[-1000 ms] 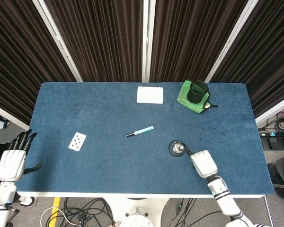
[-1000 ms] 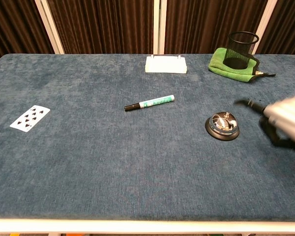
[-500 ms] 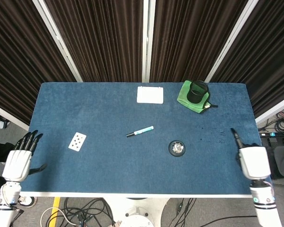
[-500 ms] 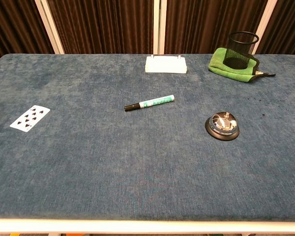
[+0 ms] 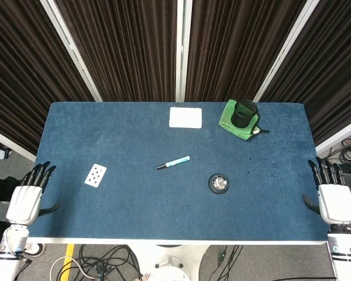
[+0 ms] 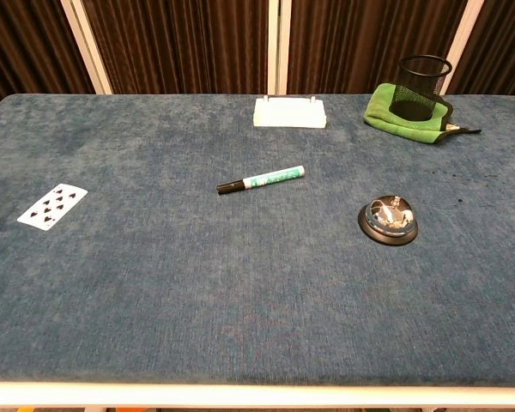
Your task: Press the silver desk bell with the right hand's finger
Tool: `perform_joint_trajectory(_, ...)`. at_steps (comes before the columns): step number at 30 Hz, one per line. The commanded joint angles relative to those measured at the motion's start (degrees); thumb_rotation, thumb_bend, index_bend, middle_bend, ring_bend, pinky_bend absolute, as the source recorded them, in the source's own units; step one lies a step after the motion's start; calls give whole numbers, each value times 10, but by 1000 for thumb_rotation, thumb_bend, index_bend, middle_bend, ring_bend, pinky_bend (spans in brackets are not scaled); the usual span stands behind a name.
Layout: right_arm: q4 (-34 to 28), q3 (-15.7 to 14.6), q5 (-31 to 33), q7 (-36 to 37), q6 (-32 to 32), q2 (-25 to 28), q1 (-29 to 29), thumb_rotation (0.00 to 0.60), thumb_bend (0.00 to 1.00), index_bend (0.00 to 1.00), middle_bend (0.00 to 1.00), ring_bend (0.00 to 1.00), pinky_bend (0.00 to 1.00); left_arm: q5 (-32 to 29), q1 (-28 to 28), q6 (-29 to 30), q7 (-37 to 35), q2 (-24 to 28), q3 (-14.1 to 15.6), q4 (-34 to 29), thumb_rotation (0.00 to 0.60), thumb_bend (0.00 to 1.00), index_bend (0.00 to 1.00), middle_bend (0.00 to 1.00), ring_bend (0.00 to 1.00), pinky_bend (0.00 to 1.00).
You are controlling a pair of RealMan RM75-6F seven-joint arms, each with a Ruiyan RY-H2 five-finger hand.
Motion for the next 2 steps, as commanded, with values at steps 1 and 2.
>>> perform_joint_trajectory(1, 20, 0, -18, -19, 7, -18, -3, 600, 0, 0, 0, 0, 0, -1, 1, 2, -2, -1, 0, 1, 600, 26, 90, 11, 0, 162)
perform_joint_trajectory(2, 19, 0, -16, -22, 3, -18, -3, 600, 0, 0, 0, 0, 0, 0, 2, 3, -2, -1, 0, 1, 600, 26, 90, 11, 0, 162)
